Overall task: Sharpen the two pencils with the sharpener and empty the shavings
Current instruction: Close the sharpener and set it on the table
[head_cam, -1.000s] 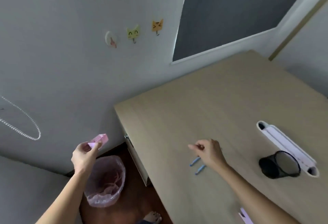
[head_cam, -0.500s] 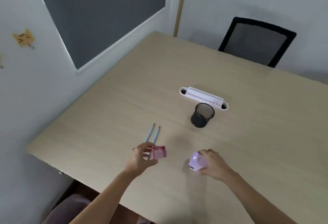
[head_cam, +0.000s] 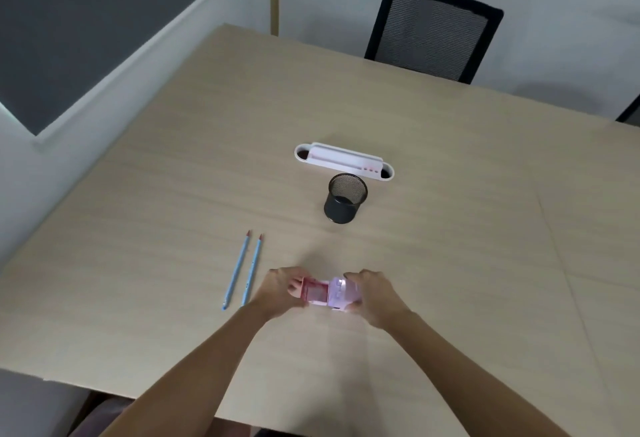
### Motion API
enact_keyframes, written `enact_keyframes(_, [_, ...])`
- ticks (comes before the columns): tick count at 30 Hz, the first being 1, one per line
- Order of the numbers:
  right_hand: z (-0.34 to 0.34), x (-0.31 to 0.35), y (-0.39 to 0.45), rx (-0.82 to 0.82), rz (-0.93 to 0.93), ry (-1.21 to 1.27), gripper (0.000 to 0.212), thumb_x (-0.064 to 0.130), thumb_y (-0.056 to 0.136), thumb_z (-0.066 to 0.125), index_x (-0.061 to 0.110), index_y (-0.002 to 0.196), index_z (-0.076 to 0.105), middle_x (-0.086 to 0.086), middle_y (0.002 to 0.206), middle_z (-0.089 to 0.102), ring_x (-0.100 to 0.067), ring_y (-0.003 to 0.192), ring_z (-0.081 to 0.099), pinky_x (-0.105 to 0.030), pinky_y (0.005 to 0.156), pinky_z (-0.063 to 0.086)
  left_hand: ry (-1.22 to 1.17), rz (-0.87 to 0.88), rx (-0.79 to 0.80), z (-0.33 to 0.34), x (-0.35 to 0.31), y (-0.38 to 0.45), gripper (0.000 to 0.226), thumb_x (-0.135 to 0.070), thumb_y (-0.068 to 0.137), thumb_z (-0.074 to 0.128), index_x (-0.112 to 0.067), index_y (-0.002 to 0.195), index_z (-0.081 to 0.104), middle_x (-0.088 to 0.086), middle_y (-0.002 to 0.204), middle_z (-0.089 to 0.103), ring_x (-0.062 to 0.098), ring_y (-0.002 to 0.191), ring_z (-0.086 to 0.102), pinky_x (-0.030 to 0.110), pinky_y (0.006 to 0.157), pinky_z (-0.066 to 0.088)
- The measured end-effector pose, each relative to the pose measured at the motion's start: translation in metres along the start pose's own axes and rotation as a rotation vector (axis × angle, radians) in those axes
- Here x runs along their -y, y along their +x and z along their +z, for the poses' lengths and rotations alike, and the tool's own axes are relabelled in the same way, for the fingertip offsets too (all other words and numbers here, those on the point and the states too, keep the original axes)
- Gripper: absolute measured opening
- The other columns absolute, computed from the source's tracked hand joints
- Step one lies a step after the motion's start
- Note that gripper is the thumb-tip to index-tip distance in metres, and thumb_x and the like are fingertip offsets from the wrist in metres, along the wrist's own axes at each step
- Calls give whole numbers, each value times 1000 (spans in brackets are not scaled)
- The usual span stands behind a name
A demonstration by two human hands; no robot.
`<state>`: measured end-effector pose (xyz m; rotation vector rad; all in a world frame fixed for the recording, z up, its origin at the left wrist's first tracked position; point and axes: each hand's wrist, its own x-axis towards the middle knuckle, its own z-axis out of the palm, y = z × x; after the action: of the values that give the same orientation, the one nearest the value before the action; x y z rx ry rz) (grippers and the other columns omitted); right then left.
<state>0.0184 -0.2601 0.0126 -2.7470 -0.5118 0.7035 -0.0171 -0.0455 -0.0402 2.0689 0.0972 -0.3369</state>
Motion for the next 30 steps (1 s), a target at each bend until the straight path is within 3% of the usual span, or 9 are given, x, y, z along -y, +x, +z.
enact_keyframes(5, [0,-1,1,11,11,4,53,32,73,73,19,121,56,-12,106,63,-30,99,57,-30,80,44,102,27,48,-1,1,5,48,-1,55,84,-14,99,70,-6,86,65,11,76,59,2,63,43])
enact_keyframes(8, [1,-1,2,-3,5,8,47,32,71,74,19,114,58,-11,102,63,-30,96,57,-26,72,38,188,69,111,5,-4,5,45,-10,57,84,-17,99,69,-3,90,68,11,81,61,22,73,52])
enact_keyframes(12, [1,0,3,-8,4,-3,45,32,69,75,18,108,59,-11,99,64,-30,91,56,-26,68,37,125,52,-37,15,-9,4,36,-14,58,83,-17,92,69,1,86,68,16,78,64,33,73,56])
enact_keyframes(17, [2,0,4,-3,15,-20,47,35,70,75,18,111,58,-10,99,63,-29,92,56,-29,71,41,56,59,-42,15,-6,5,42,-7,55,84,-12,94,71,5,87,70,18,78,65,33,75,57])
enact_keyframes(22, [-2,1,3,17,5,-36,47,30,72,72,17,114,57,-11,102,63,-31,95,57,-34,78,49,43,83,36,18,-4,6,44,-5,54,84,-15,95,71,-2,87,69,13,79,65,23,74,55])
enact_keyframes(27, [-4,5,1,41,30,-59,48,36,72,73,17,113,55,-10,102,62,-29,95,56,-33,79,46,-10,49,-25,50,-19,4,42,-15,54,85,-16,94,70,0,86,73,13,76,66,30,70,57])
enact_keyframes(30, [-6,9,0,38,35,-64,45,37,72,73,18,108,55,-10,100,62,-29,93,56,-34,78,45,-58,12,-57,53,-18,1,55,-12,55,87,-13,106,65,4,93,73,18,81,66,33,75,57])
